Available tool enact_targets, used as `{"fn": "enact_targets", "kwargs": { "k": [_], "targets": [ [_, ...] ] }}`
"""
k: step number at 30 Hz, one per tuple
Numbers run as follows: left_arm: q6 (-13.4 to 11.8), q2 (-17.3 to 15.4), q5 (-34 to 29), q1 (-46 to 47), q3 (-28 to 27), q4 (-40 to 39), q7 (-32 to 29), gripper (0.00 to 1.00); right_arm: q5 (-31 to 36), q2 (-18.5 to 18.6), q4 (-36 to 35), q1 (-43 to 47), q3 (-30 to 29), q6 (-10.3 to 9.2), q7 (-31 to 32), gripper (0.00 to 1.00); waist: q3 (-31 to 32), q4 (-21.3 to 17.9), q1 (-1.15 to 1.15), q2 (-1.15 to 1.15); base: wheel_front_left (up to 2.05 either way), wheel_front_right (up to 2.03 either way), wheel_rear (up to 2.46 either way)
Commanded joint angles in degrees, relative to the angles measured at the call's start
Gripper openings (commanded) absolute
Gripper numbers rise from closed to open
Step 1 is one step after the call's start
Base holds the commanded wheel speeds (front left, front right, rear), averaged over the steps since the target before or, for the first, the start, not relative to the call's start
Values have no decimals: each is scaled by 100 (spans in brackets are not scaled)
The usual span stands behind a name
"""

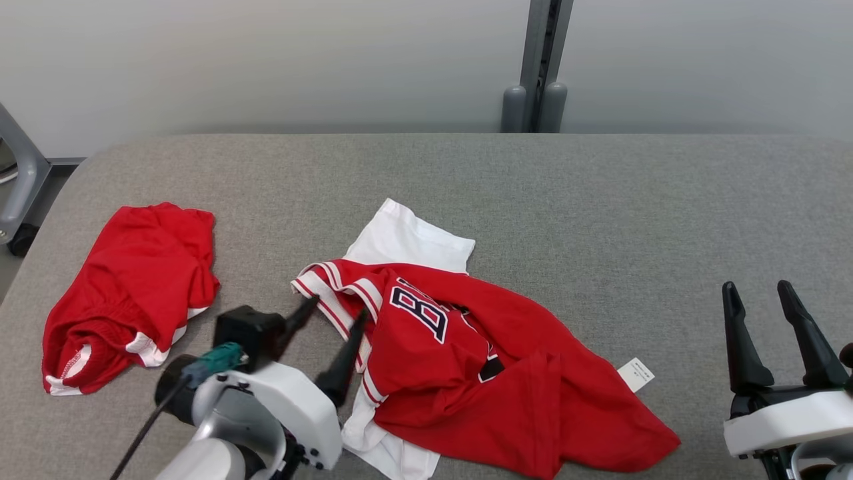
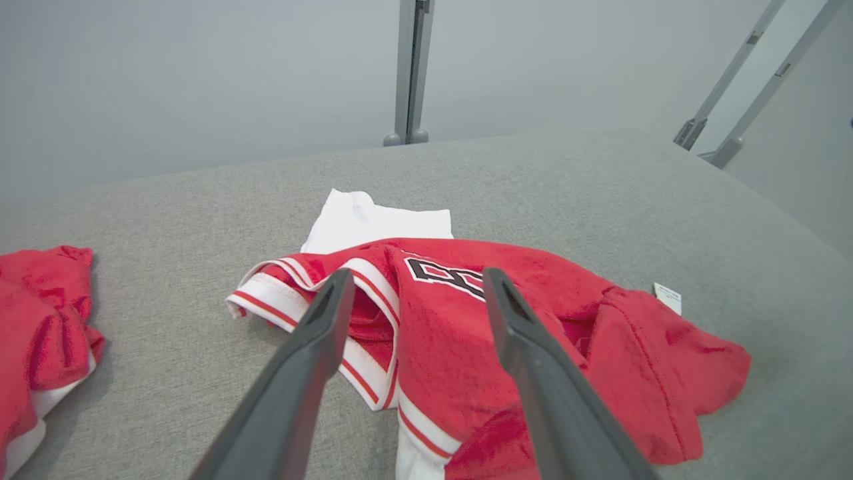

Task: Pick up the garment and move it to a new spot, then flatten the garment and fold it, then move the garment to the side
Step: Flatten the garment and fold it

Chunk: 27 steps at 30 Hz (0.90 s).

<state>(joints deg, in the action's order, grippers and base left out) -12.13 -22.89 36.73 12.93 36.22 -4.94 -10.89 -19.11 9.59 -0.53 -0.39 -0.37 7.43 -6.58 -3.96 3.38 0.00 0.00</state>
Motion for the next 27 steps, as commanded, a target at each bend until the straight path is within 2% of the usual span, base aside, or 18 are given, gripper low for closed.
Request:
{"fn": "enact_targets", "kwargs": {
  "k": [1, 6, 12, 20, 27],
  "targets": [
    [-88, -37, -75, 14, -123, -14, 186, 100, 3, 39, -7, 80, 10, 11, -1, 100, 39, -10, 0, 0, 0, 0, 0],
    [-259, -13, -148, -127, -304, -14, 600, 100, -37, 55, -56, 113, 78, 11, 57, 100, 44, -7, 0, 0, 0, 0, 0],
    [-249, 99, -117, -160, -292, 13, 761, 100, -127, 160, 28, 97, 254, 11, 300, 100, -29, 92, 0, 0, 0, 0, 0],
    [-195, 221, -85, -43, -228, 169, 844, 100, -562, 521, 635, 31, 800, 11, 1890, 100, -138, 365, 0, 0, 0, 0, 0],
    [-176, 301, -41, -6, -204, 258, 909, 100, -815, 410, 816, 137, 825, 11, 2969, 100, -196, 573, 0, 0, 0, 0, 0]
  ]
}}
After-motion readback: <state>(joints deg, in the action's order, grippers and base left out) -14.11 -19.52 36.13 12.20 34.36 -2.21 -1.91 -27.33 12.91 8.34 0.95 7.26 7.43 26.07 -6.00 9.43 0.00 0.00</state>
